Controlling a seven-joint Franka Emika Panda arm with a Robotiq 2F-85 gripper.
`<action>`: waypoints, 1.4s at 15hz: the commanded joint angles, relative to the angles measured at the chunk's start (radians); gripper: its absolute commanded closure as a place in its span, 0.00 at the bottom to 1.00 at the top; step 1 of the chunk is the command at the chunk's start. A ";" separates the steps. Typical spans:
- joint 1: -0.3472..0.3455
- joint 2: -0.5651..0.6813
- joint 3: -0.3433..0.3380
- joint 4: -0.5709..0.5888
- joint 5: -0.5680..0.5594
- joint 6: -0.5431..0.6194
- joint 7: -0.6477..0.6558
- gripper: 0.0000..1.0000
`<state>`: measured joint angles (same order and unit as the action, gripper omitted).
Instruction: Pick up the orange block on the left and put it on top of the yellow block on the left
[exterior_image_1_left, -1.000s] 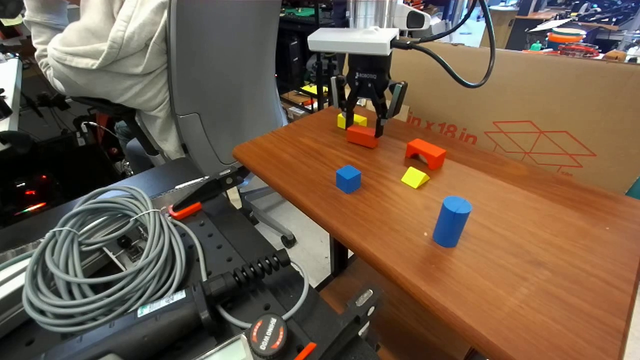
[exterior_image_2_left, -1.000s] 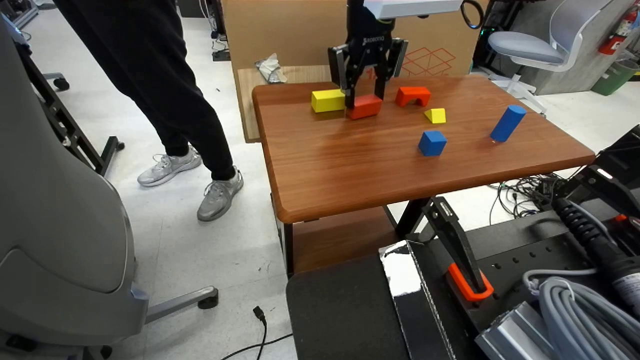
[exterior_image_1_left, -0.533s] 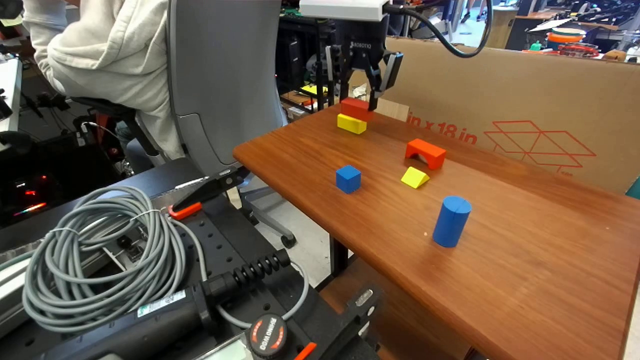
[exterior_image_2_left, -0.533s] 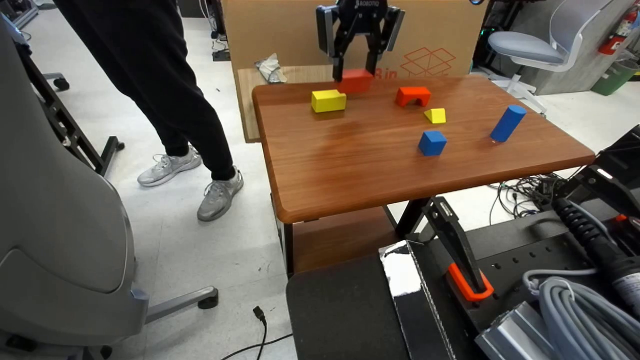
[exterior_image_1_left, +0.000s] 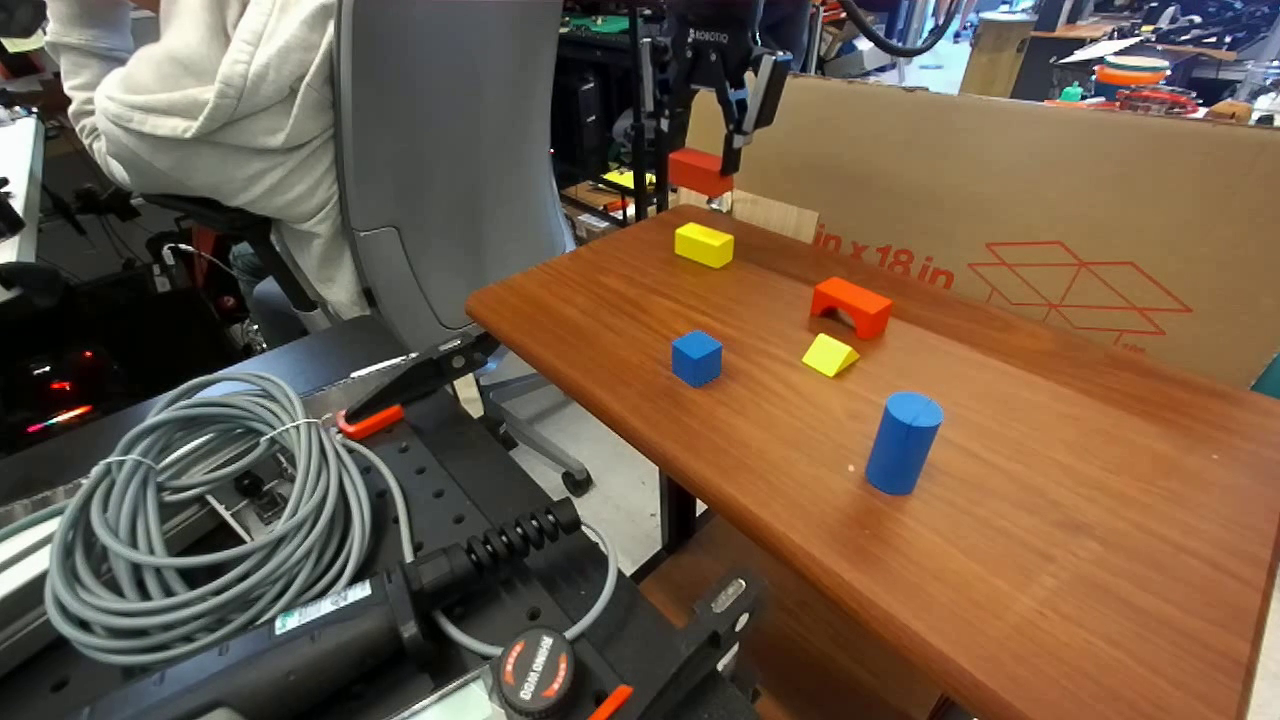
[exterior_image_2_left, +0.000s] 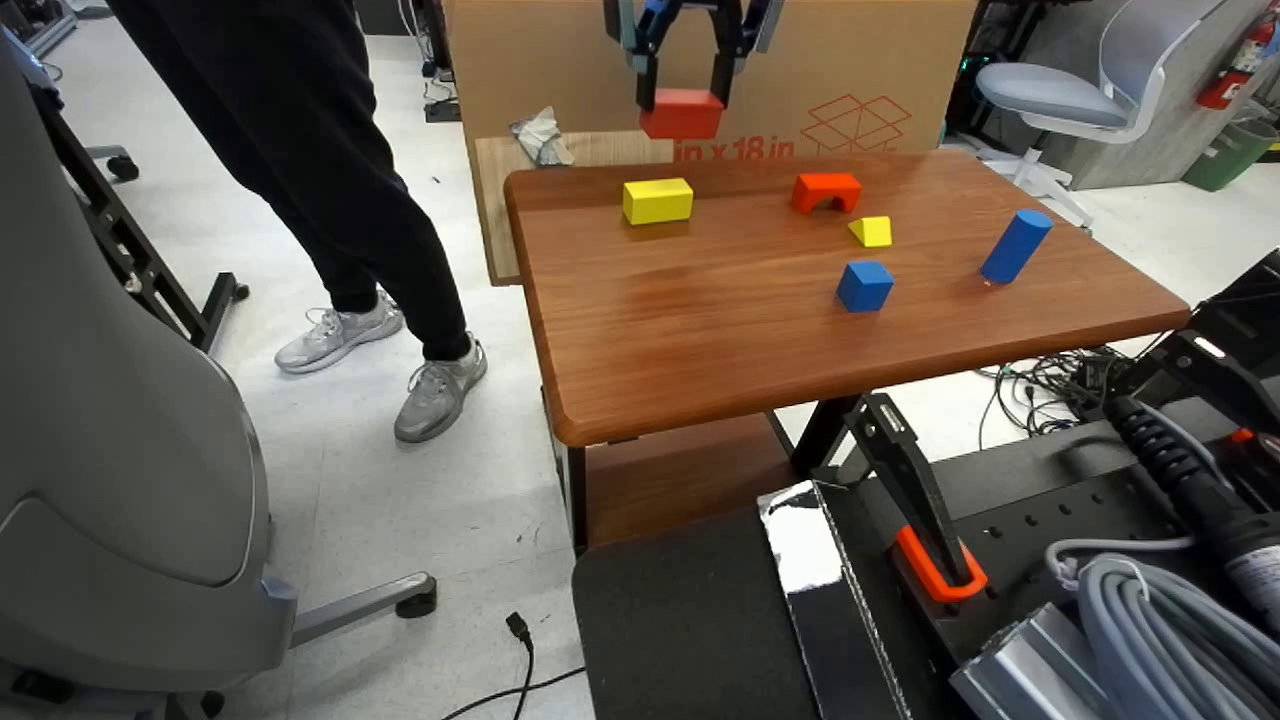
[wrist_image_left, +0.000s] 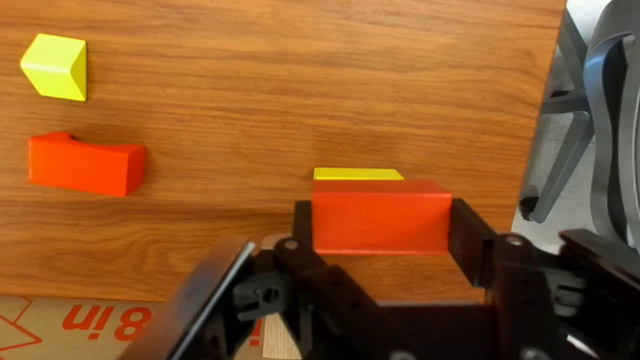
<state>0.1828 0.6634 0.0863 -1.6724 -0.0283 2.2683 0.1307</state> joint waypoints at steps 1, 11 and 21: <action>0.009 0.017 0.002 0.055 0.028 -0.069 0.036 0.59; 0.023 0.085 -0.006 0.151 0.017 -0.083 0.082 0.59; 0.042 0.119 -0.030 0.149 -0.036 -0.066 0.061 0.59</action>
<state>0.2038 0.7622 0.0767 -1.5506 -0.0411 2.2173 0.1981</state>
